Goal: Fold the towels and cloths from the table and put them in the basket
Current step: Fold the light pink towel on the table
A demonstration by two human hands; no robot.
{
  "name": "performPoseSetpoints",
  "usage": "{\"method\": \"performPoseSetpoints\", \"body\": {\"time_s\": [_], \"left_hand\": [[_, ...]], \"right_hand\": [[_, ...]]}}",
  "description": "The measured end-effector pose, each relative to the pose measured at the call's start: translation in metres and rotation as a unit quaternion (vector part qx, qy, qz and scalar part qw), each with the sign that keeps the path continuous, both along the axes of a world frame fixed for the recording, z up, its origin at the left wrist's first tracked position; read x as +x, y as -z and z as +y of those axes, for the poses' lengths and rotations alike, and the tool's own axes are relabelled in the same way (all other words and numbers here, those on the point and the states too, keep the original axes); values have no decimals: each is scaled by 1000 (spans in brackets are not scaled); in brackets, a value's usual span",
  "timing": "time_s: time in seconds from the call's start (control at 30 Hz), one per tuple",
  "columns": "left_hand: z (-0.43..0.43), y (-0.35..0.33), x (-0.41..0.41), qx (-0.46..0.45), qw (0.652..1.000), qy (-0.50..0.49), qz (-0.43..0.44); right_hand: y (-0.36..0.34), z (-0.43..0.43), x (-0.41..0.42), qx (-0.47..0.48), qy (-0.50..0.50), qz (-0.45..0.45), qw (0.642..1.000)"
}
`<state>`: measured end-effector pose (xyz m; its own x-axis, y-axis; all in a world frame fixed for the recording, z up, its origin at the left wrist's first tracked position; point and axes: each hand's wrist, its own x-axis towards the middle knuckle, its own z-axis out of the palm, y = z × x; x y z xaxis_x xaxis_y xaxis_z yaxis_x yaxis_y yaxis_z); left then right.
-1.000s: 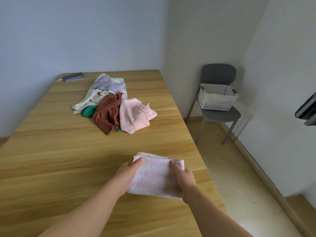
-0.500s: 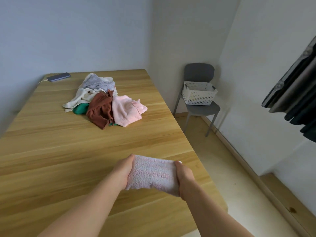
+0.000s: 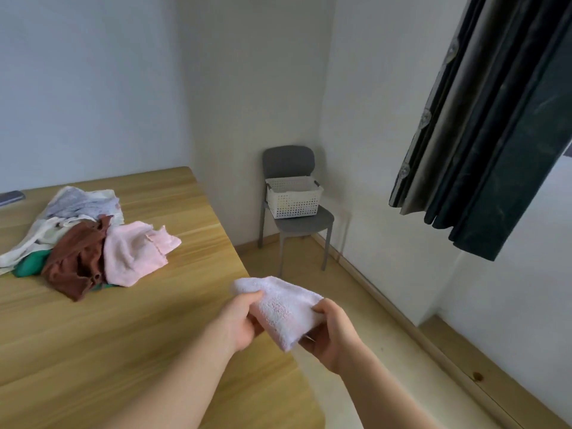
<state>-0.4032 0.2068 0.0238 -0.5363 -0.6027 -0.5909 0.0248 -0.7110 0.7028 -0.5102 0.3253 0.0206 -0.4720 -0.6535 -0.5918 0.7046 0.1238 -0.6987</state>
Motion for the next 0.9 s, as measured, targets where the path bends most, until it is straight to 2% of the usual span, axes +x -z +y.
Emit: {"method": "performPoseSetpoints", "body": {"time_s": [0.27,0.4,0.5,0.57,0.73,0.9], "left_hand": [[4,2,-184,-40,995,67,-62],[4,10,-259,-18,997,51,-59],[3,15,-293,15,995,85,-59],[-13,20,-311,-6,992,92,-83],[-67,29,-367,-42,993,74,-80],[-155,38,-429,-45,994,55,-84]], "right_hand": [[-2,31,-194,73,-97,29,992],[8,25,-271,67,-64,60,994],[15,9,-307,67,-71,67,993],[17,-3,-326,77,-84,53,992],[22,-57,-378,107,-111,38,987],[19,-152,-443,100,-146,102,979]]}}
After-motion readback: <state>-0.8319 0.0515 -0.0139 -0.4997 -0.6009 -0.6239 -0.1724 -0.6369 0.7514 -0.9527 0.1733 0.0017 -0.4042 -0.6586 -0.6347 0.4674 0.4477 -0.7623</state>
